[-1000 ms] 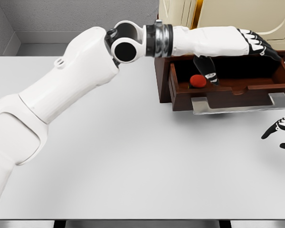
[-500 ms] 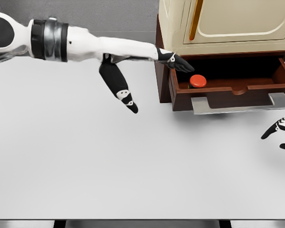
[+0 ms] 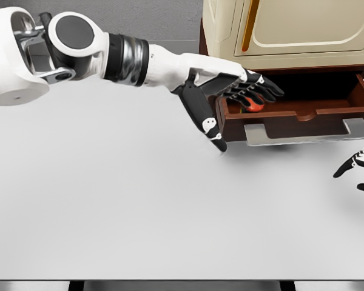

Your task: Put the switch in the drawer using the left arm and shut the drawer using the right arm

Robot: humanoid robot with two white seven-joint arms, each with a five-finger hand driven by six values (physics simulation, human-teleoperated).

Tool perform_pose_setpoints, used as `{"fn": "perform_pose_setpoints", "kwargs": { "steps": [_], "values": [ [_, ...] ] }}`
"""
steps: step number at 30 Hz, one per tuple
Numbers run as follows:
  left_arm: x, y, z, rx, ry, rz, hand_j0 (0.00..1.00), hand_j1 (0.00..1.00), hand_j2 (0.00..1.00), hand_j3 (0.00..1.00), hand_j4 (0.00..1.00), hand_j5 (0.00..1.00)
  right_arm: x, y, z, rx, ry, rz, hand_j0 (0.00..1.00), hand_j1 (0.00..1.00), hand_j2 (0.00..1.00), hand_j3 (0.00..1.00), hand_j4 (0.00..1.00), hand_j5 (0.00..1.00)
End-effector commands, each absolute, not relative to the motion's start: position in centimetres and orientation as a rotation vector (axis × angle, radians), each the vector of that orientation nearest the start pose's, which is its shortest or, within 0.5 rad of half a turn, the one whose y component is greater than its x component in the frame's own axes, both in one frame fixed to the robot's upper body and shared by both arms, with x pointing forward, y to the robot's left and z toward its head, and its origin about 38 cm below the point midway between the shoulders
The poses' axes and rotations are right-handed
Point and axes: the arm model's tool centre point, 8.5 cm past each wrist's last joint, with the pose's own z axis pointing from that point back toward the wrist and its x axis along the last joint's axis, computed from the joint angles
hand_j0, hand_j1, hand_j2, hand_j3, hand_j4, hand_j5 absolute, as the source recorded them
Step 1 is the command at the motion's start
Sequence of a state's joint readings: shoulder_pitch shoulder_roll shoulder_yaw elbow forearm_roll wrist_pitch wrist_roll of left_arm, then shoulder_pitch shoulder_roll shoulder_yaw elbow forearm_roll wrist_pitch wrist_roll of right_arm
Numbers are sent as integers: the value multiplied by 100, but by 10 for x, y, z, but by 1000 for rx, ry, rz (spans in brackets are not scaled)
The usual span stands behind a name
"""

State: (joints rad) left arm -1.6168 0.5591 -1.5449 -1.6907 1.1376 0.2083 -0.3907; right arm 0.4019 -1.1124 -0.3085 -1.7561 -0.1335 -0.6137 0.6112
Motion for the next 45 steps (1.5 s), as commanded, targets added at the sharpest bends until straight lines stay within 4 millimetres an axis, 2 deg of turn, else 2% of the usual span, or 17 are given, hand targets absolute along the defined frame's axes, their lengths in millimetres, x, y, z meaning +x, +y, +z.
{"fn": "perform_pose_setpoints", "kwargs": {
  "steps": [1,9,12,17,24,31,38,42,45],
  "values": [
    [421,42,365,-608,-1180,-1553,100,100,100,100,100,100,281,-437,244,-206,-1427,1664,64,64,64,64,64,64],
    [430,42,354,-574,-1170,-1500,100,100,100,100,100,100,283,-437,247,-214,-1435,1666,63,63,63,63,63,63],
    [435,42,336,-580,-1135,-1467,100,100,100,100,100,100,282,-437,247,-212,-1435,1664,63,63,63,63,63,63],
    [439,43,335,-557,-1142,-1452,100,100,100,100,100,100,284,-437,249,-220,-1442,1666,63,63,63,63,63,63],
    [453,43,319,-549,-1120,-1402,100,100,100,100,100,100,284,-437,249,-219,-1441,1665,63,63,63,63,63,63],
    [454,28,311,-568,-1106,-1406,100,100,100,100,100,100,284,-437,250,-221,-1443,1666,63,63,63,63,63,63],
    [451,14,314,-585,-1111,-1430,100,100,100,100,100,100,284,-437,250,-223,-1444,1666,64,64,64,64,64,64],
    [470,2,321,-551,-1130,-1402,100,100,100,100,100,100,284,-437,250,-223,-1444,1666,64,64,64,64,64,64],
    [470,-5,321,-555,-1133,-1405,100,100,100,100,100,100,284,-437,250,-223,-1444,1666,64,64,64,64,64,64]
  ]
}}
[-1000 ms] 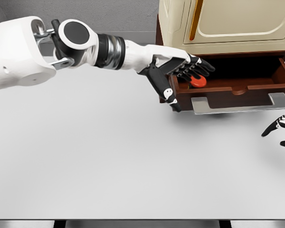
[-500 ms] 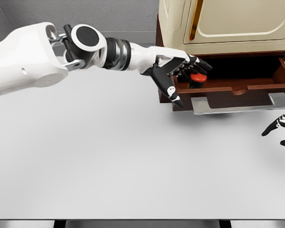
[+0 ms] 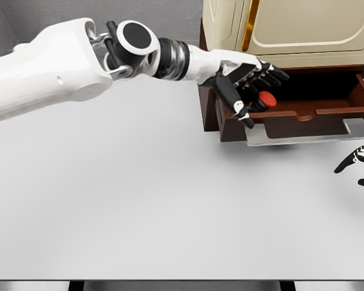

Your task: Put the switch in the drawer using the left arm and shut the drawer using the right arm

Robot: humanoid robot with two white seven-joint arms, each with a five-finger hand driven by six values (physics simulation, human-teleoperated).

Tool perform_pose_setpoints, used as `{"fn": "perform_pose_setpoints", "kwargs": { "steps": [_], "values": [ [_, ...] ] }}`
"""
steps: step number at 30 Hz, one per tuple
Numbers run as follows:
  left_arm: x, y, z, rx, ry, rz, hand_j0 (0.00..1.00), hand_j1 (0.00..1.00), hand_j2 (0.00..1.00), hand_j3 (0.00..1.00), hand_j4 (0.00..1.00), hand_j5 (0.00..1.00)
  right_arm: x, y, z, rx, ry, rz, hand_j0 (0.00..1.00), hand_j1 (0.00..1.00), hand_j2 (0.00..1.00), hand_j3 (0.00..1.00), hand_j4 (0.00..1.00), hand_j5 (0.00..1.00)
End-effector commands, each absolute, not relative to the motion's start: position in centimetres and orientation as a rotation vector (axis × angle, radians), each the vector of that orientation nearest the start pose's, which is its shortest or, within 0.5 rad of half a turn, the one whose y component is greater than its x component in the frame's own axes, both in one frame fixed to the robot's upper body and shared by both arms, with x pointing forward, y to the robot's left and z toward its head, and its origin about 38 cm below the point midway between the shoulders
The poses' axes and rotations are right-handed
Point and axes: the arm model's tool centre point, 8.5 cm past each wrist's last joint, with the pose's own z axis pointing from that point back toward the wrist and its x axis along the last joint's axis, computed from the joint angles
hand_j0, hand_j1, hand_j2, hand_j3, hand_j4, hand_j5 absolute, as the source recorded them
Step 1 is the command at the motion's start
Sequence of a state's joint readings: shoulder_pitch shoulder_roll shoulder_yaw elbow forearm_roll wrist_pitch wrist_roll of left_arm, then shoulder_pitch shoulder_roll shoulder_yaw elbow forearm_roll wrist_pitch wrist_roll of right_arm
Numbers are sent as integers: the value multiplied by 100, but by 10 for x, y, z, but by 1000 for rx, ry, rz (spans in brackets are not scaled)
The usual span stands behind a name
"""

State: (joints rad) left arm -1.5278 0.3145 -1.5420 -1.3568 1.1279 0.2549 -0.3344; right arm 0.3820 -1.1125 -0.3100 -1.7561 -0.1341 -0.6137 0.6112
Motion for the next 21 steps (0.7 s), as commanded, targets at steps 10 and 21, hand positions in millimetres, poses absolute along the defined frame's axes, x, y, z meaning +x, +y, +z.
{"fn": "perform_pose_setpoints", "kwargs": {
  "steps": [10,21],
  "values": [
    [441,30,347,-695,-1155,-1494,100,100,100,100,100,100,285,-436,252,-225,-1449,1666,64,64,64,64,64,64],
    [413,73,365,-740,-1172,-1516,100,100,100,100,100,100,284,-436,250,-220,-1445,1665,64,64,64,64,64,64]
  ]
}}
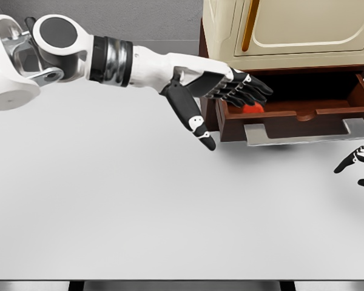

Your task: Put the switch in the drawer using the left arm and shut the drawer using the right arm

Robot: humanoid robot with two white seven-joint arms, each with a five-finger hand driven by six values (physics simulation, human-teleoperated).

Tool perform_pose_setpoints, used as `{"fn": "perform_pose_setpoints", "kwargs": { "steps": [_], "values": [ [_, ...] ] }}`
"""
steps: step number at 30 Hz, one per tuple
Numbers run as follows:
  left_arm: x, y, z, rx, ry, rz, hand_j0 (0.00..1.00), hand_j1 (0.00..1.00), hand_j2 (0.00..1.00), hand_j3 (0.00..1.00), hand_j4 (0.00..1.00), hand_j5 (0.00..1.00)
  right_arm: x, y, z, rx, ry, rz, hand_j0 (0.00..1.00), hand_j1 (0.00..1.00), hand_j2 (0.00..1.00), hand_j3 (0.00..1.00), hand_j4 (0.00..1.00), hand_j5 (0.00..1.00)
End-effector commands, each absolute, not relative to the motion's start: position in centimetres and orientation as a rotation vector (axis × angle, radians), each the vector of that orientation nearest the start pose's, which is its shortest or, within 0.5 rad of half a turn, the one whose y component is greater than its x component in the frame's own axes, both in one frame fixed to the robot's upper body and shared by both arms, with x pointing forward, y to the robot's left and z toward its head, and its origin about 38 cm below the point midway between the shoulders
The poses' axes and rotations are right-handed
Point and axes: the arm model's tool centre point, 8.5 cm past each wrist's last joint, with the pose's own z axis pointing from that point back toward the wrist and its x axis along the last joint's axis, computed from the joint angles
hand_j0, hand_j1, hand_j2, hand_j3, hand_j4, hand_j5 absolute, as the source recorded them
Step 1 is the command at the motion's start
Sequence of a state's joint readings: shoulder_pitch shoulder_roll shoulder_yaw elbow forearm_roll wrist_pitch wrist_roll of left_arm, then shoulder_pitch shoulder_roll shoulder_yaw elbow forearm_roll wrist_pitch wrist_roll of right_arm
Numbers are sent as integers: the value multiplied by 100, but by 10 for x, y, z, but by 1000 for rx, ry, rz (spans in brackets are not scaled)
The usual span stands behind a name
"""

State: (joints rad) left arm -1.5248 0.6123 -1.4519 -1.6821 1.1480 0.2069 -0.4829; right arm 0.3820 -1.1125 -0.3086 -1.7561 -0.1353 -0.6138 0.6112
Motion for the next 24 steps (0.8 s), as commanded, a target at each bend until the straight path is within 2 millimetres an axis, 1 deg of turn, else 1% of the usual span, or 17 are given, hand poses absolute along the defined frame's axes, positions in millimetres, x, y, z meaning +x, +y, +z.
{"fn": "perform_pose_setpoints", "kwargs": {
  "steps": [1,2,4,5,6,7,8,9,10,11,12,14,16,18,21,23,24],
  "values": [
    [412,71,367,-745,-1176,-1517,100,100,100,100,100,100,284,-436,250,-220,-1445,1665,64,64,64,64,64,64],
    [411,68,367,-755,-1170,-1527,100,100,100,100,100,100,284,-436,250,-220,-1445,1665,64,64,64,64,64,64],
    [400,65,388,-830,-1165,-1608,100,100,100,100,100,100,285,-436,251,-224,-1448,1666,64,64,64,64,64,64],
    [398,69,400,-831,-1187,-1625,100,100,100,100,100,100,285,-436,252,-225,-1450,1666,63,63,63,63,63,63],
    [397,81,412,-810,-1231,-1624,100,100,100,100,100,100,286,-436,253,-230,-1454,1667,62,62,62,62,62,62],
    [391,99,422,-786,-1280,-1632,100,100,100,100,100,100,287,-436,255,-235,-1459,1668,59,59,59,59,59,59],
    [394,127,435,-741,-1354,-1601,100,100,100,100,100,100,287,-436,256,-237,-1461,1669,55,55,55,55,55,55],
    [398,155,438,-688,-1390,-1555,100,100,100,100,100,100,288,-436,258,-243,-1467,1670,50,50,50,50,50,50],
    [401,179,438,-640,-1405,-1511,100,100,100,100,100,100,290,-435,260,-249,-1474,1670,47,47,47,47,47,47],
    [402,193,434,-609,-1415,-1495,100,100,100,100,100,100,290,-435,261,-250,-1476,1670,47,47,47,47,47,47],
    [404,209,418,-580,-1417,-1478,100,100,100,100,100,100,291,-435,263,-255,-1480,1671,48,48,48,48,48,48],
    [403,229,396,-575,-1447,-1454,100,100,100,100,100,100,291,-435,264,-257,-1483,1672,49,49,49,49,49,49],
    [402,237,385,-557,-1460,-1464,100,100,100,100,100,100,292,-435,266,-262,-1488,1673,50,50,50,50,50,50],
    [402,236,374,-562,-1463,-1468,100,100,100,100,100,100,293,-436,266,-263,-1488,1669,50,50,50,50,50,50],
    [402,235,371,-552,-1455,-1481,100,100,100,100,100,100,297,-430,257,-231,-1480,1679,51,51,51,51,51,51],
    [402,234,371,-550,-1457,-1486,100,100,100,100,100,100,302,-427,255,-220,-1484,1682,51,51,51,51,51,51],
    [402,234,368,-524,-1449,-1509,100,100,100,100,100,100,304,-426,254,-217,-1485,1683,51,51,51,51,51,51]
  ]
}}
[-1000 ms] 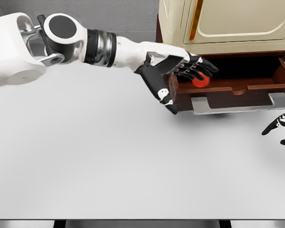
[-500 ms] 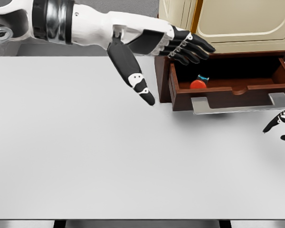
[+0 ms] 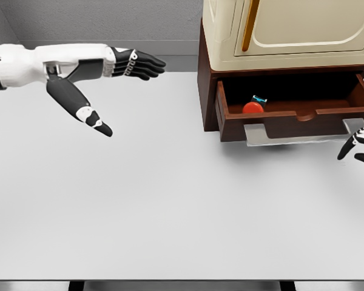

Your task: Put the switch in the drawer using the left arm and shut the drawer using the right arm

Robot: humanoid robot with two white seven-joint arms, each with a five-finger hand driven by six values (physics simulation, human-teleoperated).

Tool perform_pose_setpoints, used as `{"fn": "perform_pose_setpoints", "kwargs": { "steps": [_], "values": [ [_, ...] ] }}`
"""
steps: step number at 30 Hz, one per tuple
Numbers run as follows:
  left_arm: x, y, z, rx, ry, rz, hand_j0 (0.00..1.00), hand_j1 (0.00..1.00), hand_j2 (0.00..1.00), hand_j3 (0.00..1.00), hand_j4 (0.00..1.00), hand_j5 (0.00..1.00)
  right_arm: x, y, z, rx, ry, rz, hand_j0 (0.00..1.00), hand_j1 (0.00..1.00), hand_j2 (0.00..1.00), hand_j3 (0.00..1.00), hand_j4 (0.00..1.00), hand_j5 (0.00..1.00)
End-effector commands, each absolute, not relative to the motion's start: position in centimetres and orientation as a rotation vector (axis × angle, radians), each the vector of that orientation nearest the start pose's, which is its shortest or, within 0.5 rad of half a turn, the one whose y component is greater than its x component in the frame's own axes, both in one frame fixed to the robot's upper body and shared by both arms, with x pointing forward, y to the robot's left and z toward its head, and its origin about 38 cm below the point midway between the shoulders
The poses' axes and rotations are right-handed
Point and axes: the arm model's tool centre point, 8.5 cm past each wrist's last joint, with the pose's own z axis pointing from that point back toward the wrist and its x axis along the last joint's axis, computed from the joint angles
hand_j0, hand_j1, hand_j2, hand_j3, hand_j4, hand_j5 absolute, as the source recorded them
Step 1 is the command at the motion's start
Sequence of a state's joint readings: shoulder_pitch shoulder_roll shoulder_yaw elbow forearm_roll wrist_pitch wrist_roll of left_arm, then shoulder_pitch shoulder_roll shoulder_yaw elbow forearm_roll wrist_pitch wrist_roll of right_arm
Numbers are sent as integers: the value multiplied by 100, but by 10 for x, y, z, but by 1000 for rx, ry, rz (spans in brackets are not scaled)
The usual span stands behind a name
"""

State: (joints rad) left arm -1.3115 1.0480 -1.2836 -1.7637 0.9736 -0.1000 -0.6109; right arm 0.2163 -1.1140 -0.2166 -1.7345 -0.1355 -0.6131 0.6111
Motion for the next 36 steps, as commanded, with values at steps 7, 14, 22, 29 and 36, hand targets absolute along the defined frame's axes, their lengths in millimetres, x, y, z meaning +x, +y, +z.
{"fn": "perform_pose_setpoints", "kwargs": {
  "steps": [7,14,22,29,36],
  "values": [
    [402,223,355,-556,-1430,-1523,100,100,100,100,100,100,316,-417,250,-195,-1492,1702,53,53,53,53,53,53],
    [402,221,354,-558,-1428,-1530,100,100,100,100,100,100,319,-425,245,-215,-1461,1698,55,55,55,55,55,55],
    [402,220,354,-559,-1428,-1531,100,100,100,100,100,100,345,-410,251,-207,-1498,1723,56,56,56,56,56,56],
    [402,219,354,-562,-1429,-1533,100,100,100,100,100,100,356,-402,253,-213,-1516,1740,56,56,56,56,56,56],
    [402,219,351,-567,-1423,-1531,100,100,100,100,100,100,362,-411,252,-232,-1502,1714,56,56,56,56,56,56]
  ]
}}
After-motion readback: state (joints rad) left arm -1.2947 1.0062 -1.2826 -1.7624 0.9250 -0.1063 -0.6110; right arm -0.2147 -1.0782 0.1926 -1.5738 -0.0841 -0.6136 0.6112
